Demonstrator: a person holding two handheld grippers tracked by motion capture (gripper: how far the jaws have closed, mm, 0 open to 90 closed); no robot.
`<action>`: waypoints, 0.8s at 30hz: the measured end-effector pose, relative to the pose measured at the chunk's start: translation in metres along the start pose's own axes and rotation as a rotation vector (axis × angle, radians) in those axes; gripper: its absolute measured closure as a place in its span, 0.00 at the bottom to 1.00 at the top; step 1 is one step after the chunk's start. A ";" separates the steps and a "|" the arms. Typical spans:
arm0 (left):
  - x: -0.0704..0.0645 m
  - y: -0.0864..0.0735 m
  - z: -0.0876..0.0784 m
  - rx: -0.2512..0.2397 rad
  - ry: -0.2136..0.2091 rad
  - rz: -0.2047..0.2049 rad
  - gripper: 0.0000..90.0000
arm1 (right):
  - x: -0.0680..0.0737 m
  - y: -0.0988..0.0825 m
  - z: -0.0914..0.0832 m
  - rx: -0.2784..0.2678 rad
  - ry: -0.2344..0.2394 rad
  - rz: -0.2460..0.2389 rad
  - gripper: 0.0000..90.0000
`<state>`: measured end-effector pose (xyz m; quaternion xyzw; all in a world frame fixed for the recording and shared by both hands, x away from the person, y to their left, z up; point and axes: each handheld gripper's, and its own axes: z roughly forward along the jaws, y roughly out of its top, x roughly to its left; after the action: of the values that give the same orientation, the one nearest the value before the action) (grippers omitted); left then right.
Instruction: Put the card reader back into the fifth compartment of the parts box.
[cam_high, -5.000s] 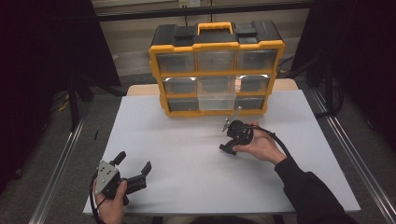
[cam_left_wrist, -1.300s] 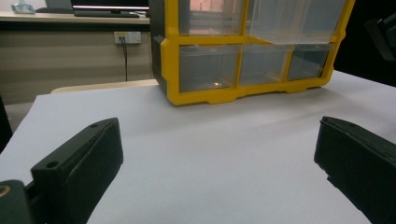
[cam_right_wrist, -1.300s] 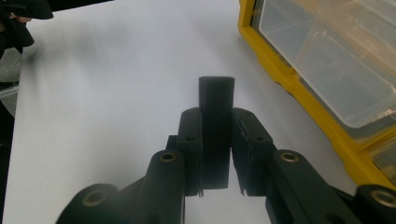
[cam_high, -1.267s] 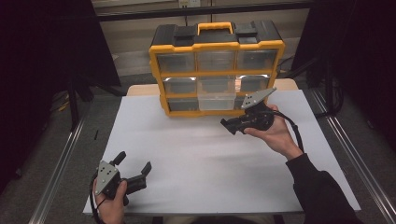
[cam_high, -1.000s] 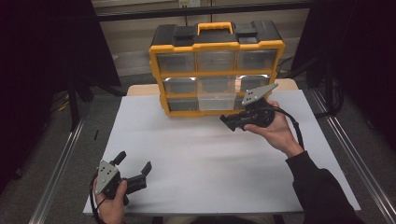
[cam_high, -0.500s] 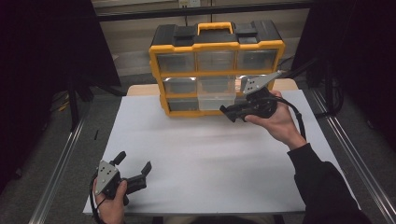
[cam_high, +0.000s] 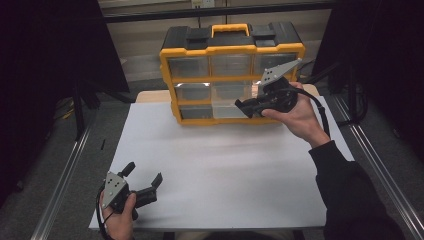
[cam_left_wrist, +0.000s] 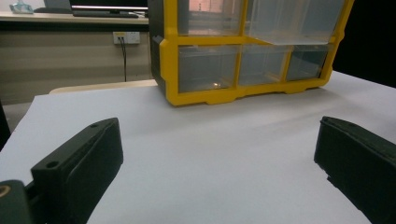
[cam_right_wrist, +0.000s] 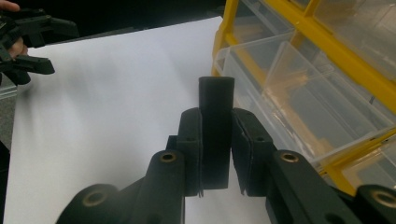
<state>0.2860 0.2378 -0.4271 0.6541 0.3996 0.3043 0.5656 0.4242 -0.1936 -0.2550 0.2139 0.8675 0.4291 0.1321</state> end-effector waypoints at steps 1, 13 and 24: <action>0.000 0.000 0.000 0.000 0.000 -0.001 0.01 | -0.001 0.002 0.000 0.005 -0.002 -0.002 0.82; 0.000 0.000 0.000 0.001 -0.003 -0.001 0.01 | -0.020 0.025 0.001 0.040 -0.035 0.008 0.82; 0.000 0.000 0.000 -0.001 -0.010 -0.003 0.01 | -0.042 0.048 0.023 0.138 -0.067 0.013 0.82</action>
<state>0.2855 0.2377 -0.4267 0.6548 0.3977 0.3004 0.5682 0.4826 -0.1721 -0.2279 0.2423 0.8888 0.3617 0.1432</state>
